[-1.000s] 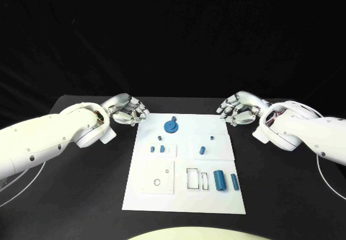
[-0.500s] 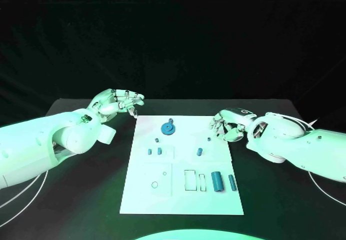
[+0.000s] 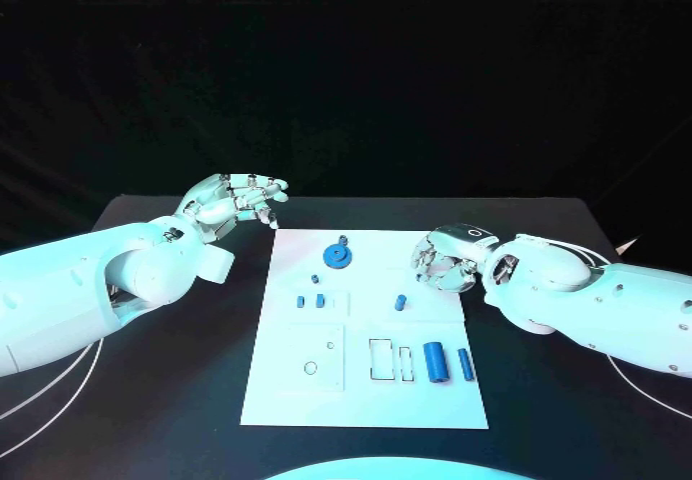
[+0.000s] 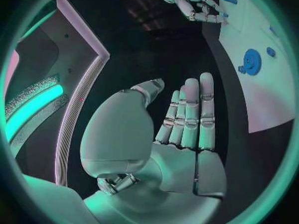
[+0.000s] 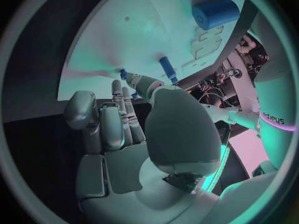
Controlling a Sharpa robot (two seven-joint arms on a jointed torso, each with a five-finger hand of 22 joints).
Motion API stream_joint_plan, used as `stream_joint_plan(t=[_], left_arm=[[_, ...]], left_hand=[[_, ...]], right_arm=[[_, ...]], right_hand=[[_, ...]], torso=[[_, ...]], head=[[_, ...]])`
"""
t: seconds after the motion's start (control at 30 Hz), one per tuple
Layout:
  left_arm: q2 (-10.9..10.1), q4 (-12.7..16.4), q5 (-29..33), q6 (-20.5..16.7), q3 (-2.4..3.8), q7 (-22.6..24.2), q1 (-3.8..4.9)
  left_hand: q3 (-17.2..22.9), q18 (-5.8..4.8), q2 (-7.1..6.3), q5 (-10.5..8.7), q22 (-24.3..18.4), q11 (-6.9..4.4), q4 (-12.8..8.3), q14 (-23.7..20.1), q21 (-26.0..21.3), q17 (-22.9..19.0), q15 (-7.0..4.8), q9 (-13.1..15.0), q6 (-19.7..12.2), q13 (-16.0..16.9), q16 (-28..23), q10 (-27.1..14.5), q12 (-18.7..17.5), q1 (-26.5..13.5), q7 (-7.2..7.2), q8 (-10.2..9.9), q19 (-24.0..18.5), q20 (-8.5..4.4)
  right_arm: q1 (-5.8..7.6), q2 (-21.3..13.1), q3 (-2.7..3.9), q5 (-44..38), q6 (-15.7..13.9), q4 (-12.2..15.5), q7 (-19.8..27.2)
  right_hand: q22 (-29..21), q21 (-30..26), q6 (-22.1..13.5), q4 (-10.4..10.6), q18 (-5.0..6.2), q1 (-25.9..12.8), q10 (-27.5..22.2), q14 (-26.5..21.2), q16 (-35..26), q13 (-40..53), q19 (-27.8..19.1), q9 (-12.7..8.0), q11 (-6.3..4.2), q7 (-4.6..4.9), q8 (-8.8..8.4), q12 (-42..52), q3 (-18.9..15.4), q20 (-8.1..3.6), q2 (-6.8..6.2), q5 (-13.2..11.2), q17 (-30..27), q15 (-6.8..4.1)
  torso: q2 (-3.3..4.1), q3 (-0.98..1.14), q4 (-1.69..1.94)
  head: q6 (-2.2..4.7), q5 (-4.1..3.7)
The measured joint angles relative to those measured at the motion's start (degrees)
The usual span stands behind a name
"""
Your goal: Assemble the parts on the task board
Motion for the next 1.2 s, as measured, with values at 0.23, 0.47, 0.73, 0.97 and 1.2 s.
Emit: stream_joint_plan(t=[0.23, 0.47, 0.73, 0.97, 1.2], left_arm=[[0.08, 0.09, 0.47, -0.02, -0.02, 0.18, -0.01], [0.09, 0.29, 0.67, -0.02, -0.02, 0.20, -0.01], [0.09, 0.31, 0.74, -0.03, -0.02, 0.18, -0.01], [0.08, 0.32, 0.75, -0.03, -0.02, 0.09, -0.01], [0.07, 0.35, 0.74, -0.03, -0.02, 0.02, -0.01]], left_hand=[[0.00, 0.00, 0.00, 0.00, -0.06, 0.00, 0.00, 0.00, 0.00, 0.00, 0.00, 0.00, 0.00, 0.00, 0.00, 0.00, 0.01, 0.00, 0.00, 0.00, 0.03, 0.03], [0.00, 0.00, 0.00, 0.00, -0.10, 0.00, 0.00, 0.00, -0.33, 0.00, 0.00, 0.01, 0.00, 0.00, 0.00, 0.00, 0.05, 0.00, 0.00, 0.00, 0.20, 0.20], [-0.17, -0.01, 0.22, 0.00, -0.16, 0.00, -0.17, 0.00, -0.33, -0.04, 0.00, 0.01, -0.12, 0.00, 0.00, 0.01, 0.05, 0.25, 0.12, 0.00, 0.20, 0.20], [-0.17, -0.01, 0.00, 0.00, -0.18, 0.00, -0.17, 0.01, -0.33, -0.05, 0.00, 0.01, -0.20, 0.01, 0.00, 0.01, 0.05, 0.47, 0.20, 0.00, 0.20, 0.20], [-0.17, -0.01, 0.00, 0.00, -0.25, 0.21, -0.17, 0.01, -0.33, -0.05, 0.00, 0.01, -0.20, 0.01, 0.00, -0.21, 0.05, 0.47, 0.20, 0.00, 0.41, -0.01]], right_arm=[[-0.72, 0.90, -0.06, -1.05, 0.43, -0.87, -0.79], [-0.84, 1.76, 0.10, -1.89, 0.44, -1.73, -1.27], [-0.94, 2.44, 0.21, -2.77, 0.44, -2.33, -1.62], [-1.04, 2.67, 0.37, -3.99, 0.83, -2.25, -2.09], [-1.14, 2.80, 0.46, -6.70, 1.32, -1.63, -3.38]], right_hand=[[0.52, 0.21, -0.17, 0.16, 0.00, 0.00, 0.00, 0.00, 0.48, 0.00, 0.34, 0.26, 0.00, 0.17, 0.00, 0.00, 0.16, -0.01, 0.00, 0.22, 0.31, 0.00], [1.39, 1.15, -0.08, 0.23, -0.20, -0.24, 0.36, 0.00, 1.15, 0.35, 0.45, 0.61, 0.13, 0.08, 0.00, -0.15, 0.55, 0.10, 0.24, 0.21, 0.86, 0.00], [3.03, 2.92, 0.44, -0.33, -0.62, 0.02, 0.80, -0.01, 2.21, 0.73, 0.97, 1.64, -0.33, -0.44, 1.11, 0.32, 1.11, -0.23, 0.80, 0.20, 1.37, 0.00], [5.34, 5.19, 2.88, -1.48, -1.32, 0.93, 3.20, 0.29, 3.44, 1.11, 1.93, 3.45, -1.36, -1.54, 2.89, 0.54, 2.19, -0.77, 1.99, -1.29, 1.93, -0.74], [6.80, 6.30, 4.06, -3.18, -1.36, 1.23, 4.51, 0.29, 3.53, 2.28, 2.32, 5.04, -1.25, -2.01, 3.78, 0.97, 2.68, -1.16, 2.28, 0.11, 1.64, -1.35]], torso=[[-0.01, -0.04, 0.00], [-0.02, -0.03, 0.03], [-0.02, 0.00, 0.00], [-0.02, 0.03, 0.00], [-0.02, 0.03, -0.01]], head=[[-0.06, 0.02], [-0.19, 0.15], [-0.33, 0.16], [-0.52, 0.20], [-0.74, 0.20]])
